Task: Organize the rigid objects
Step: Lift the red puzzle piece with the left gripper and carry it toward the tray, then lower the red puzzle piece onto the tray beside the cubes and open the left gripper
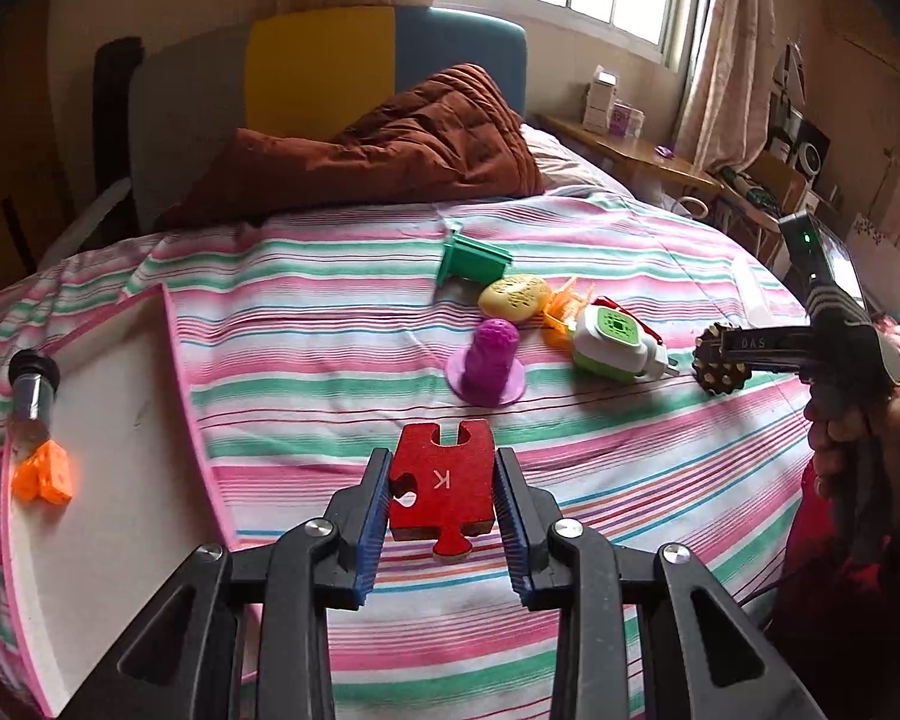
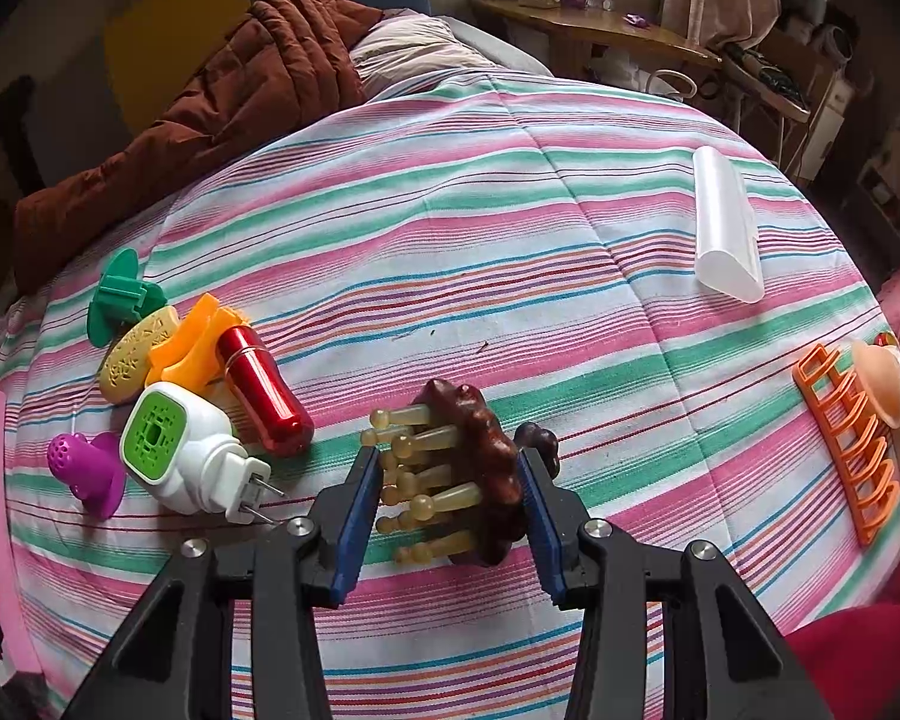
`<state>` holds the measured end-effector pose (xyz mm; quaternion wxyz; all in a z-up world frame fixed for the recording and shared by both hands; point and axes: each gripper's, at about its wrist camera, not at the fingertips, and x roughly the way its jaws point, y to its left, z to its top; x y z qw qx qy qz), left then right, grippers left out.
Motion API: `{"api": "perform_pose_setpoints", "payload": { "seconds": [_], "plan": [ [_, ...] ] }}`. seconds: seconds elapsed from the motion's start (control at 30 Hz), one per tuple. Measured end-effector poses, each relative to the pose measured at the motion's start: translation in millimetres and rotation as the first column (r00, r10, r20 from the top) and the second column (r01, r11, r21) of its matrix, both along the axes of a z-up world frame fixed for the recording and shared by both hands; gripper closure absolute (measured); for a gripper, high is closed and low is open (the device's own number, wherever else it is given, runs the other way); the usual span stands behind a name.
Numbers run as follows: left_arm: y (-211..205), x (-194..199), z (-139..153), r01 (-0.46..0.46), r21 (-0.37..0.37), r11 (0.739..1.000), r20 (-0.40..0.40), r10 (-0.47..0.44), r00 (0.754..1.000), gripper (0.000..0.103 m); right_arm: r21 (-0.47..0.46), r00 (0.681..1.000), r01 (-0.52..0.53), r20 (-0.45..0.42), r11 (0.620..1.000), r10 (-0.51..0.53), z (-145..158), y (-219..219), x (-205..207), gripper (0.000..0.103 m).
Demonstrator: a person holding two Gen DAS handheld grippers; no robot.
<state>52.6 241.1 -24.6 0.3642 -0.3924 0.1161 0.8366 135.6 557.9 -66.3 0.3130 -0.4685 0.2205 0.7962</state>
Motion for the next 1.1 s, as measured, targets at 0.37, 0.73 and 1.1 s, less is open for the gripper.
{"api": "perform_pose_setpoints", "payload": {
  "seconds": [0.37, 0.73, 1.1],
  "plan": [
    [-100, -41, 11, -0.208, 0.012, 0.978, 0.035, 0.208, 0.978, 0.07, 0.024, 1.0, -0.014, 0.012, 1.0, 0.014, -1, -3, 0, 0.057],
    [-201, -99, -28, -0.451, -0.06, 0.89, 0.1, 0.455, 0.885, 0.07, 0.035, 1.0, -0.019, 0.018, 0.999, 0.018, -1, -4, -1, 0.057],
    [-193, -124, -44, -0.442, -0.104, 0.891, 0.086, 0.451, 0.889, 0.07, 0.047, 0.999, -0.024, 0.024, 0.999, 0.023, -1, -6, -1, 0.057]
  ]
}}
